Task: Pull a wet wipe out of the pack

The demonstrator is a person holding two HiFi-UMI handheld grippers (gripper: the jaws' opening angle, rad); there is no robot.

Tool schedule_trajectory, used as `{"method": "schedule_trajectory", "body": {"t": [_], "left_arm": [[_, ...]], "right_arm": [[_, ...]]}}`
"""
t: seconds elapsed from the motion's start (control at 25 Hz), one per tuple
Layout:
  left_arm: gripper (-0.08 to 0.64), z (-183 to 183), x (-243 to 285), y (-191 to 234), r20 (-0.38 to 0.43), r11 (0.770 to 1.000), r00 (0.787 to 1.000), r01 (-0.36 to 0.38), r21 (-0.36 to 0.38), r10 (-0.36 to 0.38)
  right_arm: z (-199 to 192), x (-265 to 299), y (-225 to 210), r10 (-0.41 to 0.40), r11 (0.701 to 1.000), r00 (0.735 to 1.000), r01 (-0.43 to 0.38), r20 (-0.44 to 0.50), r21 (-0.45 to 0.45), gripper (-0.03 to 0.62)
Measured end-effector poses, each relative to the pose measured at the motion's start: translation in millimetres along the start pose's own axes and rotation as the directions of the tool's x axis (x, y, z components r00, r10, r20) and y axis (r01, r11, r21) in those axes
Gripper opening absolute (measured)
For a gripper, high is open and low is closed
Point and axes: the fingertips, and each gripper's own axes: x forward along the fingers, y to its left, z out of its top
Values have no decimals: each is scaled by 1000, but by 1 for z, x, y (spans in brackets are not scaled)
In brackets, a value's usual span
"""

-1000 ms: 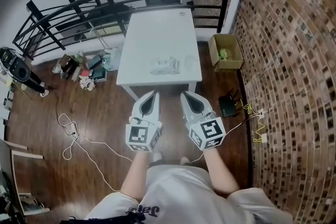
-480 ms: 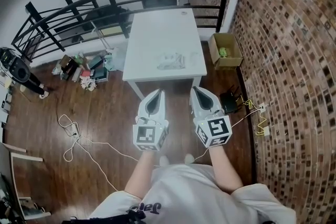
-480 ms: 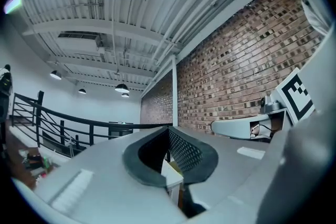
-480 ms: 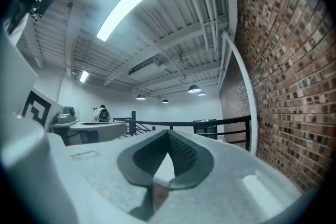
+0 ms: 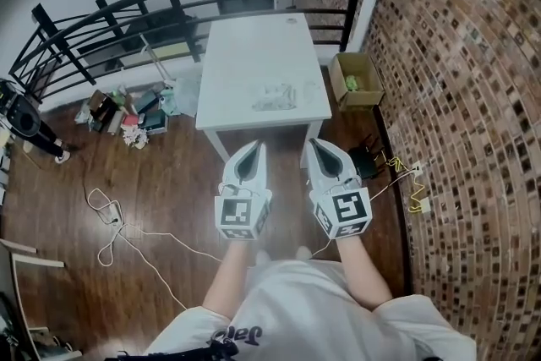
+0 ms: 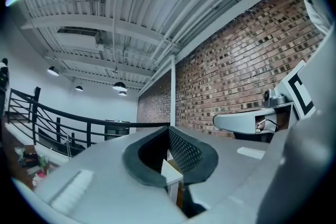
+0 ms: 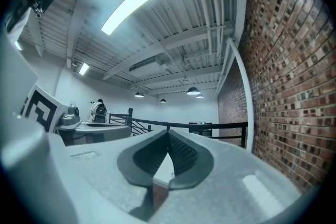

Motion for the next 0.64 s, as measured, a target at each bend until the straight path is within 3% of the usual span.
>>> {"method": "schedule_trajectory", "body": {"t": [0.64], "left_arm": [[15,-8,6,8,0,1000,1000,2,-4,-2]], "right_arm": [[-5,3,0,-20,1000,1000,20,-2,-9,-8]]}}
